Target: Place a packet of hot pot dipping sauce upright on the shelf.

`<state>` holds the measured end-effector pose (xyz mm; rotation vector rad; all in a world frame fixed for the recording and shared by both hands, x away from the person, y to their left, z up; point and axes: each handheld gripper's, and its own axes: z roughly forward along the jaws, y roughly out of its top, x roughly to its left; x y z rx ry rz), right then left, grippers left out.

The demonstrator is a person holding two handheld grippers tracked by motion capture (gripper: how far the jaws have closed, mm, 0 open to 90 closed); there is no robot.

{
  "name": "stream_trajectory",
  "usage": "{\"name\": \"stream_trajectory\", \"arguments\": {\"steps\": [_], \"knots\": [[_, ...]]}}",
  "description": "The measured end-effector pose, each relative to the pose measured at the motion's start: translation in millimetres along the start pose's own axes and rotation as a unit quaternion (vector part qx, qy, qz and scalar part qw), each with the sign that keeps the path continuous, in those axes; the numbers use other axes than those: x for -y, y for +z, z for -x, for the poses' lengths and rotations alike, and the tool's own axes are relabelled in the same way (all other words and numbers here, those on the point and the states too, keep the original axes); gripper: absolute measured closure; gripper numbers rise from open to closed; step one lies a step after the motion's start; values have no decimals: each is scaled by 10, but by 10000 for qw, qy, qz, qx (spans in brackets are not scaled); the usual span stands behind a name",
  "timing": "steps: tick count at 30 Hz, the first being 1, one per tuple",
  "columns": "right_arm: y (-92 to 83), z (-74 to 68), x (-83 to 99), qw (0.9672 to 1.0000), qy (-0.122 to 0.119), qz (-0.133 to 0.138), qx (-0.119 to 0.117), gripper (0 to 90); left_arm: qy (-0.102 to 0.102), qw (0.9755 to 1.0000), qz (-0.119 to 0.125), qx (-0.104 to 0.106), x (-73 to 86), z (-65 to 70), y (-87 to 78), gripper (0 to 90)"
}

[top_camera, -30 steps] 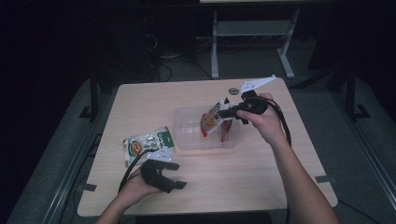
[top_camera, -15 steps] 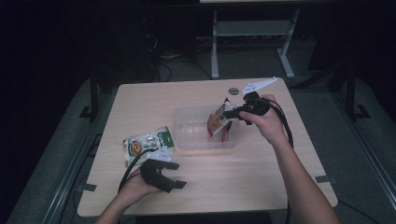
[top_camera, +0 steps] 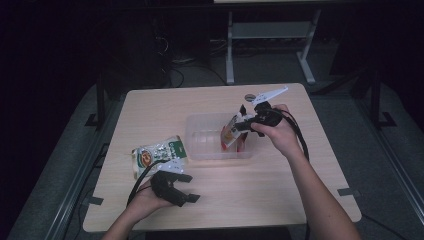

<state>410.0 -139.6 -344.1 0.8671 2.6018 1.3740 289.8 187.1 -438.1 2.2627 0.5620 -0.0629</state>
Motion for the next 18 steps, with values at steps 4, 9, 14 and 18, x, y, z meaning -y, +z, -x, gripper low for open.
{"name": "stream_trajectory", "arguments": {"steps": [4,9,14,18], "knots": [[51,0,7,10000,18,-19,-20,890,4,10000,-13,10,3,1,10,215],[117,13,23,10000,78,-55,-26,890,8,10000,-30,3,6,0,11,215],[219,4,42,9998,116,-149,-25,889,-7,10000,-39,18,8,4,14,215],[294,19,71,9997,167,-177,-42,888,0,10000,-85,18,10,6,14,215]]}}
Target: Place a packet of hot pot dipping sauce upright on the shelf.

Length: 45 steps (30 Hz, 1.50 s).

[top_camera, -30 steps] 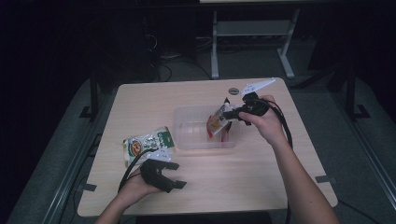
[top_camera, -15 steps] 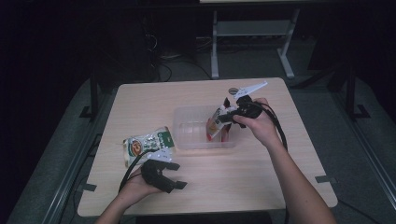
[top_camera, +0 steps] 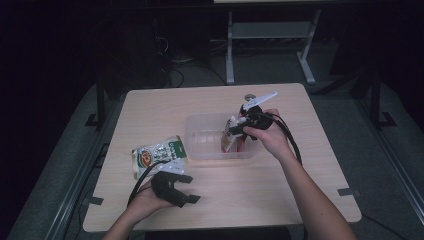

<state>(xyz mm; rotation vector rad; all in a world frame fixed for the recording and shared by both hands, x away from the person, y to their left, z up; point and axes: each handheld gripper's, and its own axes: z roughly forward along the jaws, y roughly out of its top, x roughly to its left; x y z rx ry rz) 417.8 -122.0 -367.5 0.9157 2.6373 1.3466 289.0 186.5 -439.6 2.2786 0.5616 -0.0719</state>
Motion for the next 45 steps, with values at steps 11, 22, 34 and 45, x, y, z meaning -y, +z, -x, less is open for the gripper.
{"name": "stream_trajectory", "arguments": {"steps": [11,22,34,45], "knots": [[35,23,24,10000,84,44,-25,849,-40,10000,24,5,2,6,3,215],[-224,-21,-33,9993,35,381,58,821,-32,10000,75,-34,4,-10,-22,215],[-521,-190,82,9987,-51,506,-7,823,-39,9999,69,-74,-3,-9,-39,215],[-555,-304,352,9993,-43,369,-23,761,-125,9998,108,-88,7,-5,-46,215]]}}
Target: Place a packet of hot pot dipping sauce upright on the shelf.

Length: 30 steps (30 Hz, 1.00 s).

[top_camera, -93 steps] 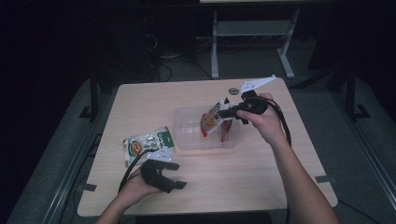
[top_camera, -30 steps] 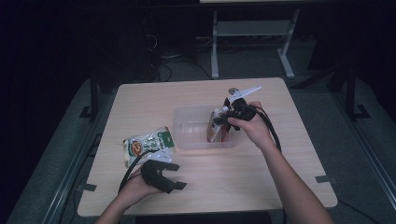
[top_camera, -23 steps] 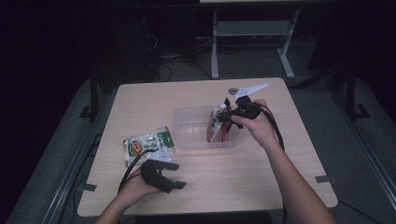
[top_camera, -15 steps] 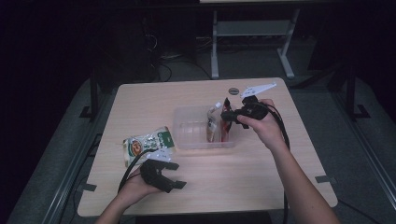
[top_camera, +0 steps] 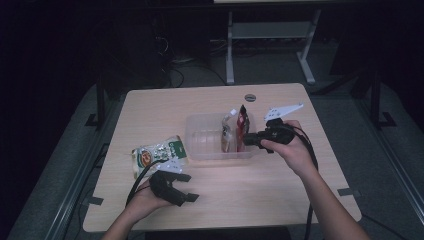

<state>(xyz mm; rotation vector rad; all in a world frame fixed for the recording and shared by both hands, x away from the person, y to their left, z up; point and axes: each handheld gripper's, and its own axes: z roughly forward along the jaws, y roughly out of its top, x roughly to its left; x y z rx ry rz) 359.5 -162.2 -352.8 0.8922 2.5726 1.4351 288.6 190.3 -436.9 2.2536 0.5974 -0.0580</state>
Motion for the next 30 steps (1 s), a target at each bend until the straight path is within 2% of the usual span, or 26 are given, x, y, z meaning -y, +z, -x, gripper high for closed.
{"name": "stream_trajectory", "arguments": {"steps": [2,6,11,14,18,20,21,23,25,28,30], "knots": [[3,-27,66,10000,-35,-24,34,738,49,10000,3,-19,-1,-10,-6,215],[5,-68,208,9999,-28,-107,16,676,23,10000,15,-53,1,-15,-20,215],[2,-107,426,9997,-69,-229,8,562,27,9999,50,-126,10,-33,-41,220],[-16,-120,568,9995,4,-316,43,500,-36,9999,56,-146,17,-39,-60,226],[-14,-126,743,9992,67,-396,80,421,-7,9999,37,-161,19,-55,-94,239],[-2,-129,809,9990,13,-430,107,384,-2,9998,40,-183,19,-63,-119,260],[6,-133,835,9988,25,-465,142,375,-84,9998,41,-202,19,-59,-133,262],[18,-138,857,9987,7,-495,119,354,-23,9997,18,-246,20,-84,-169,316],[33,-138,860,9988,16,-476,106,333,-104,9996,12,-269,23,-103,-204,360],[52,-138,876,9987,15,-495,85,316,-239,9992,7,-314,28,-155,-266,504],[57,-139,883,9987,22,-499,88,314,-345,9985,12,-426,20,-197,-325,610]]}}
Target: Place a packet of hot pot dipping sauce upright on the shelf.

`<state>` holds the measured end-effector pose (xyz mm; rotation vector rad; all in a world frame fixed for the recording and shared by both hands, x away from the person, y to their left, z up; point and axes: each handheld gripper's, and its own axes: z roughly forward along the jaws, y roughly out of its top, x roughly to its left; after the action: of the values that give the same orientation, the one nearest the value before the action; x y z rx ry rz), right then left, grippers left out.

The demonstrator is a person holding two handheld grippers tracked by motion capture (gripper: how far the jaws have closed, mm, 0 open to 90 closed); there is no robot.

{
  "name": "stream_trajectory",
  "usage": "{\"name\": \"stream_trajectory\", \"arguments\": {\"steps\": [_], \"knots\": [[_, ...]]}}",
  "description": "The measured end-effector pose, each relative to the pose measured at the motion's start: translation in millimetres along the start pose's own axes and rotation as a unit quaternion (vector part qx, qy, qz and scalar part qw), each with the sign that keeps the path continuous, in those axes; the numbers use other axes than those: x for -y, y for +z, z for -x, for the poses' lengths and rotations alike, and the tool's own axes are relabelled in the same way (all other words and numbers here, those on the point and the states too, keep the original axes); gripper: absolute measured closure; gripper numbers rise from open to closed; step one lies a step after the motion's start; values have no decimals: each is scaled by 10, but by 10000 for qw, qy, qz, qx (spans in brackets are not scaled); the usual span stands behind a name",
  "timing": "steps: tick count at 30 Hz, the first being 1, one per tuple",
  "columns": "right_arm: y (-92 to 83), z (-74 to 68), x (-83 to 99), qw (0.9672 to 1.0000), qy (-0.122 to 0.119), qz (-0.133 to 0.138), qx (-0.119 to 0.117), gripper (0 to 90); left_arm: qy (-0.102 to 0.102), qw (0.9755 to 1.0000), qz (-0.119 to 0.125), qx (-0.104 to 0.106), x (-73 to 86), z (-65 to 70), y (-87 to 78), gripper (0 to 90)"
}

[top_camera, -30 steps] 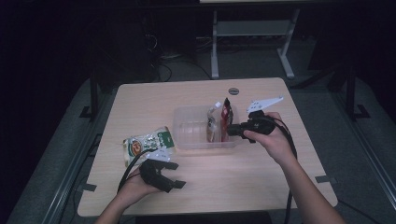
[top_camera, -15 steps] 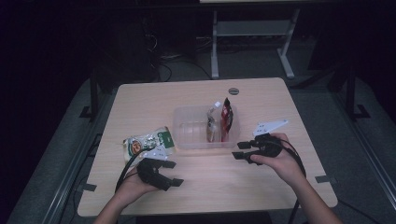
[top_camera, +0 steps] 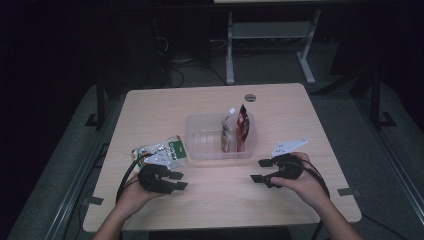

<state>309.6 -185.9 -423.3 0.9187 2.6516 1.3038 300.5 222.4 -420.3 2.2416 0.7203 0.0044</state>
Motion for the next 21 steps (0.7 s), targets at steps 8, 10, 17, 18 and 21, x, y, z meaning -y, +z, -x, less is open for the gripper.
{"name": "stream_trajectory", "arguments": {"steps": [8,10,17,18,21], "knots": [[-24,-37,107,10000,66,-20,57,305,-371,9967,-1,-723,-41,-301,-285,897],[-6,-38,120,9999,21,-83,55,299,-452,9935,-63,-1046,-48,-405,-338,898],[46,-43,115,9999,41,-111,-27,298,-1024,9828,166,-1528,-9,-881,-470,898],[46,-40,113,9999,41,-105,-29,298,-1049,9809,121,-1634,-7,-951,-469,898],[50,-21,111,9999,55,-77,-45,297,-1155,9771,188,-1780,-7,-1099,-463,898]]}}
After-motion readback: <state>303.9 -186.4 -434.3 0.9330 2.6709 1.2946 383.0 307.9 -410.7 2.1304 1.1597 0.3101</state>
